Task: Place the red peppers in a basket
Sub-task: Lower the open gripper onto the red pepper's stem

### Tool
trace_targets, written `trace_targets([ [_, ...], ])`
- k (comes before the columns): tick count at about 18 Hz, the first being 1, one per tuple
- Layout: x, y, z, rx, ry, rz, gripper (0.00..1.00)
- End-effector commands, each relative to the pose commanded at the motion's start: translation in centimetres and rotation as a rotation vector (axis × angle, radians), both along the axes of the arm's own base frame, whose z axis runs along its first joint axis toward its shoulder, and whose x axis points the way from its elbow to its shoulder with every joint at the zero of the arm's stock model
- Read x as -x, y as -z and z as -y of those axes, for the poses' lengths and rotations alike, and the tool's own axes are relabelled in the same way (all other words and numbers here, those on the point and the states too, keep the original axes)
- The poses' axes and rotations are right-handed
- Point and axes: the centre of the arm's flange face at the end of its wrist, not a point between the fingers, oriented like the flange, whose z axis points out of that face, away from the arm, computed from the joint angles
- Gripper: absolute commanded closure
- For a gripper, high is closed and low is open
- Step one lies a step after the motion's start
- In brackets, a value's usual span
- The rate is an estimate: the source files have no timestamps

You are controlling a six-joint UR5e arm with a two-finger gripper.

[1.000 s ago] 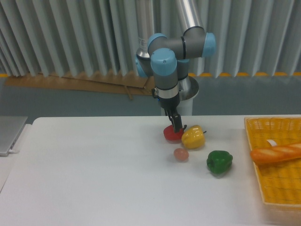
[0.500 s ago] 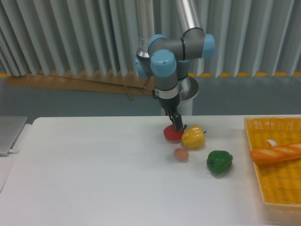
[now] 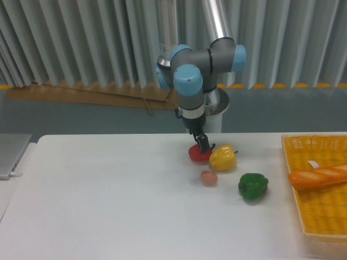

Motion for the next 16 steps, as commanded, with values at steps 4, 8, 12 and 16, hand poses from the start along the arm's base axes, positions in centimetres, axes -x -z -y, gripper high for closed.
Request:
trace_targets([
  [4,0.7,1.3,0.0,0.049,0.0,-0.022,0.0],
  [8,0.9,1.6,-0.2,0.054,0.0,-0.017,0.0],
  [12,1.1,2.4,-0.4,0.064,-0.024,-0.01,0.0],
  [16,1.0,2.6,-0.4,0.069,-0.031,-0.01,0.0],
])
